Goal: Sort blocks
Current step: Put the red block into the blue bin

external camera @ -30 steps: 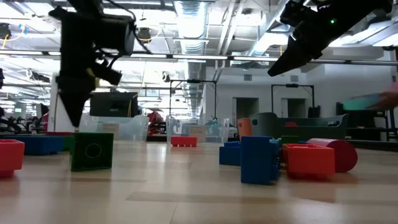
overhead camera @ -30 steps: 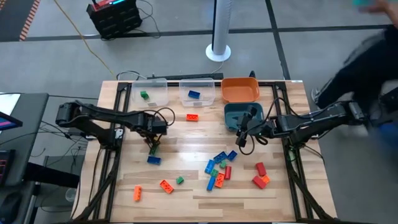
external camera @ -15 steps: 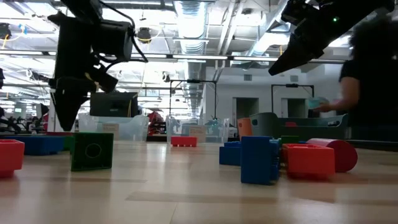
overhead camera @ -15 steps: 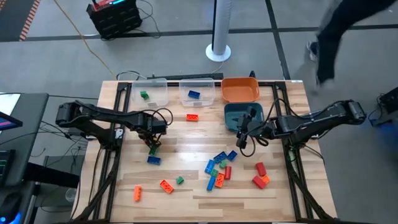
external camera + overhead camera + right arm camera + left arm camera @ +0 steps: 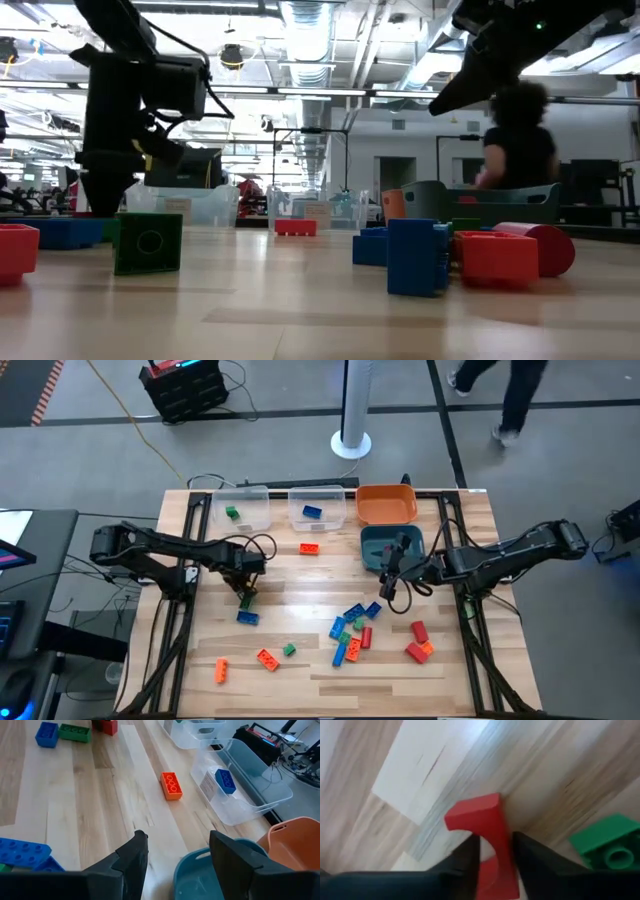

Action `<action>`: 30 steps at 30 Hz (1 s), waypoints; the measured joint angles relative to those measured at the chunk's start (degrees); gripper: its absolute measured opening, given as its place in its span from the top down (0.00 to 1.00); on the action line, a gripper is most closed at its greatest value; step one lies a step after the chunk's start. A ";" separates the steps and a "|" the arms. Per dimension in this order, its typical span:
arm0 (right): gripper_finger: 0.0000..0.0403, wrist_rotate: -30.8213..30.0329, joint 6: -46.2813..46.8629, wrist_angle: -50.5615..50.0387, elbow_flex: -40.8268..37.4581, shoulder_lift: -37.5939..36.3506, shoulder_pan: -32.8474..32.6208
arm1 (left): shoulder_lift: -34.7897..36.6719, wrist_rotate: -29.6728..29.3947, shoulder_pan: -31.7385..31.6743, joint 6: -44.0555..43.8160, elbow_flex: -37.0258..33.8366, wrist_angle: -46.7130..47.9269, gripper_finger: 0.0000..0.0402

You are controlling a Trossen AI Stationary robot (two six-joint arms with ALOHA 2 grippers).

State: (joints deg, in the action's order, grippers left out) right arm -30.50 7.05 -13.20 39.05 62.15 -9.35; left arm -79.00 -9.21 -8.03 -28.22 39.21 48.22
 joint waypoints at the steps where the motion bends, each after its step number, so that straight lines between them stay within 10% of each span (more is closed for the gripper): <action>1: 0.46 0.00 -0.05 0.10 0.00 0.00 0.18 | 0.00 -0.24 0.07 0.82 0.60 0.05 0.83; 11: 0.46 0.16 -13.30 5.26 -0.04 0.00 5.38 | 1.91 -1.87 -1.41 12.01 10.73 -1.90 0.93; 17: 0.46 11.52 -25.18 18.17 0.00 -0.02 15.63 | 4.52 14.15 -5.12 25.34 15.16 -13.35 0.95; 24: 0.51 36.95 -1.24 19.36 4.25 0.96 33.62 | 2.94 32.41 -11.20 17.71 17.28 -25.61 0.95; 30: 0.55 49.10 14.15 11.33 9.83 4.71 36.45 | 0.50 34.76 -11.61 4.02 17.39 -47.83 0.95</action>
State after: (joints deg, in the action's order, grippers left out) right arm 18.60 21.20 -1.87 48.87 66.86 27.10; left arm -78.50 25.55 -19.64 -24.20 56.60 0.39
